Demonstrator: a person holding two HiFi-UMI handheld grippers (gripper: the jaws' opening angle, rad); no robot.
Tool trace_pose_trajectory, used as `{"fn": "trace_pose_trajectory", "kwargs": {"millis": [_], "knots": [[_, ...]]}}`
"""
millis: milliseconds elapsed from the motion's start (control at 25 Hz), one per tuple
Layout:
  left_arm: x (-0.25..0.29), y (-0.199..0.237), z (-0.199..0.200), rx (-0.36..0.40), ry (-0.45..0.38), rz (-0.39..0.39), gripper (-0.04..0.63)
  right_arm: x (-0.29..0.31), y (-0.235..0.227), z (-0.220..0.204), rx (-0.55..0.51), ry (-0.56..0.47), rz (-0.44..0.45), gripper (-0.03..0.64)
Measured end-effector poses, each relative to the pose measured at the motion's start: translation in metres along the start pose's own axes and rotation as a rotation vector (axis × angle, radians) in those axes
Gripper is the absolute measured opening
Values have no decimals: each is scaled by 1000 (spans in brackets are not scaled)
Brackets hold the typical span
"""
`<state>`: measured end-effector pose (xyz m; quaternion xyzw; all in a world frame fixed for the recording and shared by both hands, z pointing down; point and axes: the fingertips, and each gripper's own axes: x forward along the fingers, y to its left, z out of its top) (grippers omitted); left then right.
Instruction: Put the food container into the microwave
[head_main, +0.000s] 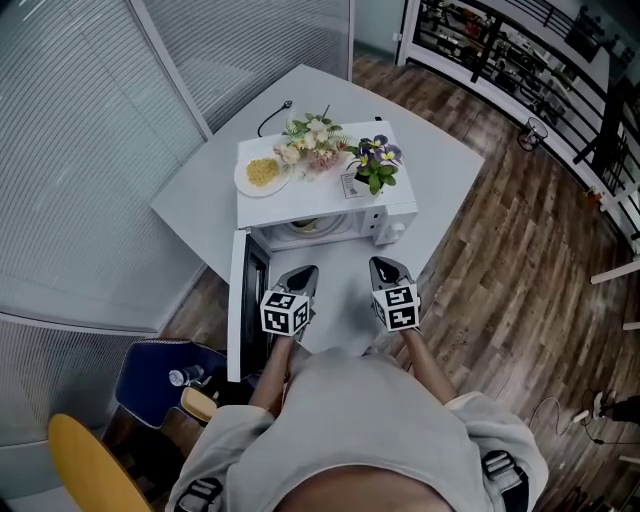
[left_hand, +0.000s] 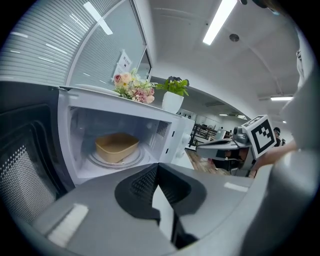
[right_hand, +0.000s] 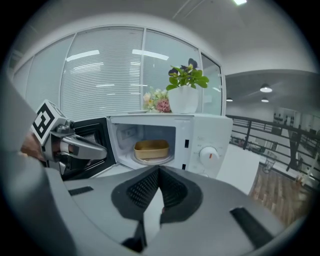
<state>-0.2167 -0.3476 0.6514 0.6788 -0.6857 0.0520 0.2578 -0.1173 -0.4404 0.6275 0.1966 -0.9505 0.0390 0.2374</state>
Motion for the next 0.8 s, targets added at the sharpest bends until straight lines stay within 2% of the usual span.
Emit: {"fn": "trace_pose_trajectory", "kwargs": {"millis": [800], "knots": [[4,-7,3,-1,-1,-15,11,1,-1,4,-27,-4,6,14]]}}
